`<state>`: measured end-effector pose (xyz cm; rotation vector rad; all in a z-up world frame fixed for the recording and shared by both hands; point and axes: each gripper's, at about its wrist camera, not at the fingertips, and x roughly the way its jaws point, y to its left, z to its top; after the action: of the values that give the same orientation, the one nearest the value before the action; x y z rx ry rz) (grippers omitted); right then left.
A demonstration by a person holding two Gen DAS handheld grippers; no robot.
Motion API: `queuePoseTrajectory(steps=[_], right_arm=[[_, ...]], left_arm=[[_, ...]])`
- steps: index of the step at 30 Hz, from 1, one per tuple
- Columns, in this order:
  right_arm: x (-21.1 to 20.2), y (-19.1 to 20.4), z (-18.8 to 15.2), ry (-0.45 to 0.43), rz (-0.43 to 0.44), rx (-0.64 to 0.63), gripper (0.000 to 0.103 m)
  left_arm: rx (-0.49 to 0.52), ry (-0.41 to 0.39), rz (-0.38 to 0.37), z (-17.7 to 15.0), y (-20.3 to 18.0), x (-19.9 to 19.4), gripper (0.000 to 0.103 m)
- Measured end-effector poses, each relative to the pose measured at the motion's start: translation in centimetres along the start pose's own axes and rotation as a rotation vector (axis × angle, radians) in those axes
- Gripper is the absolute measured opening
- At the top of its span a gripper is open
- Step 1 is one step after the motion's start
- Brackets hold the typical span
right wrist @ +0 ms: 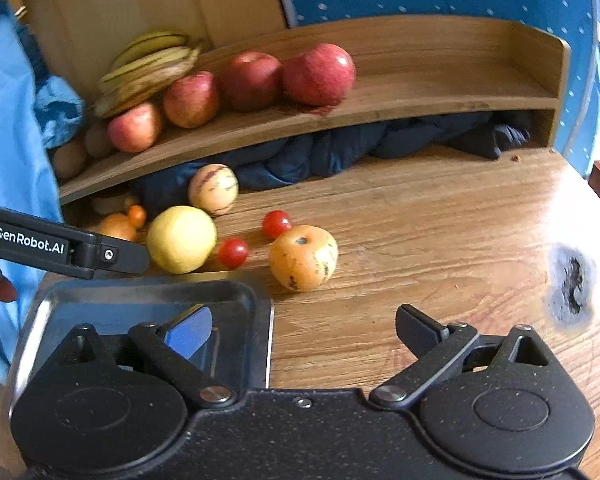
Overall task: Organize fruits
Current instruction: 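Grasp the yellow lemon with the left tool while the right tool grasps the spotted orange apple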
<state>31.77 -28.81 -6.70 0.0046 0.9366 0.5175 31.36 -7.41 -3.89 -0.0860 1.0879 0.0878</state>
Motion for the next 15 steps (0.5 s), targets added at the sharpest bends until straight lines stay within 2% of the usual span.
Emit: queuePoseTrajectory(steps=[8, 10, 15], right_arm=[[1.2, -0.1, 0.7, 0.005, -0.022, 0.036, 0.095], [1.6, 0.0, 1.0, 0.004, -0.027, 0.039, 0.086], [2.3, 0.1, 1.7, -0.006, -0.036, 0.045, 0.083]], left_arm=[[0.013, 0.006, -0.062, 1.1, 0.3, 1.7, 0.084], [0.02, 0.008, -0.077, 1.2, 0.4, 2.0, 0.08], [0.047, -0.004, -0.115, 1.4, 0.2, 2.4, 0.065]])
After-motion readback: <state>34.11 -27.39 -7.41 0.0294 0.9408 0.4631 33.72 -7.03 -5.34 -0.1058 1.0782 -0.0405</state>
